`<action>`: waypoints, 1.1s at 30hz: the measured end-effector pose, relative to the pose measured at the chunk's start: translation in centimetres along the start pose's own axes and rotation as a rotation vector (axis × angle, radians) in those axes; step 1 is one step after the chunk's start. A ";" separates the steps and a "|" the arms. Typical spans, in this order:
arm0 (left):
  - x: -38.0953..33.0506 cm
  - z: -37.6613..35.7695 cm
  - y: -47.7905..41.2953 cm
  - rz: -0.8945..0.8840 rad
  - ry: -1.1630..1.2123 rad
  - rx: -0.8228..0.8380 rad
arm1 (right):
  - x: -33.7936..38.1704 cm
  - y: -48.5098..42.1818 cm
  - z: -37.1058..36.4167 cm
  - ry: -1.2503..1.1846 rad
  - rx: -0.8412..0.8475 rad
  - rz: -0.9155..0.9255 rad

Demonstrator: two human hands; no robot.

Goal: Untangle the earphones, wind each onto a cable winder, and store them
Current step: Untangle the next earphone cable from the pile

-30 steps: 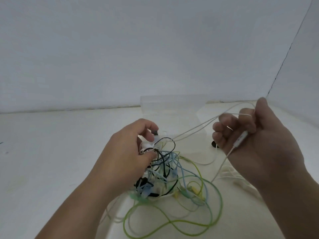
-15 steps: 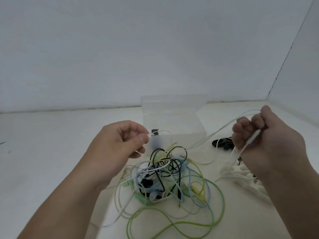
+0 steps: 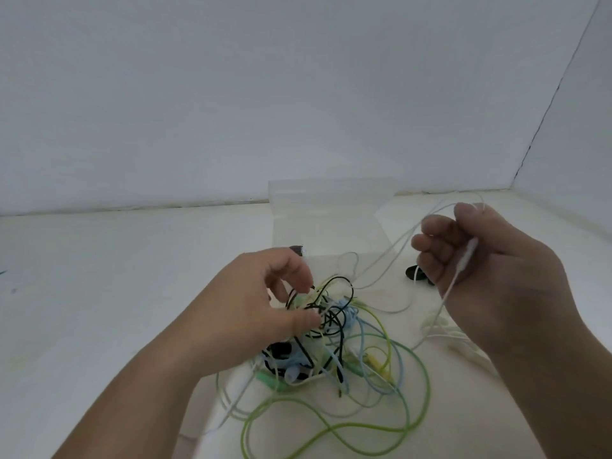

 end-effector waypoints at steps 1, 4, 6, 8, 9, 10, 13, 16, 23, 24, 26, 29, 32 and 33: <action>0.0 -0.3 0.1 0.011 -0.061 0.030 | 0.1 0.2 -0.4 -0.016 0.030 0.002; -0.2 -1.3 0.3 0.012 -0.197 0.100 | 0.2 0.6 -1.3 -0.039 0.115 0.010; -0.1 -1.6 0.2 -0.007 -0.244 0.098 | 0.2 0.7 -1.7 -0.038 0.157 0.026; 0.1 -1.8 0.1 -0.006 -0.279 0.087 | 0.2 0.9 -2.1 -0.046 0.198 0.053; 0.1 -1.9 0.1 -0.005 -0.307 0.083 | 0.3 1.0 -2.3 -0.037 0.215 0.073; 0.1 -1.9 0.1 -0.004 -0.335 0.078 | 0.4 1.1 -2.3 -0.017 0.226 0.095; 0.4 -1.5 0.0 0.009 -0.329 0.026 | 0.7 1.3 -2.4 0.120 0.240 0.200; 0.8 -1.1 -0.3 0.035 -0.174 -0.005 | 0.7 2.0 -2.6 0.631 0.171 0.398; 0.7 0.3 -0.5 -0.018 0.134 -0.097 | -1.7 2.0 -3.2 1.506 0.167 0.463; 0.7 0.6 -0.4 -0.012 0.162 -0.110 | -1.6 1.9 -3.2 1.513 0.153 0.459; 0.8 1.1 -0.4 0.006 0.172 -0.148 | -1.0 1.7 -3.1 1.419 0.116 0.455; 0.9 1.7 -0.3 0.039 0.101 -0.179 | 0.0 2.1 -3.1 1.150 0.091 0.492; 1.0 2.0 -0.1 0.074 0.028 -0.213 | 1.1 2.5 -3.0 0.941 0.096 0.561; 1.0 2.1 0.0 0.085 0.004 -0.228 | 1.3 2.5 -2.6 0.855 0.085 0.561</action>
Point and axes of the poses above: each hand's wrist, its own y-axis away from the middle knuckle, its own z-axis out of the back of the hand, x = y × z, the point moved 8 cm from there along -y, towards the middle knuckle, and after that the axes turned 3 degrees about y, right-handed, at the moved point
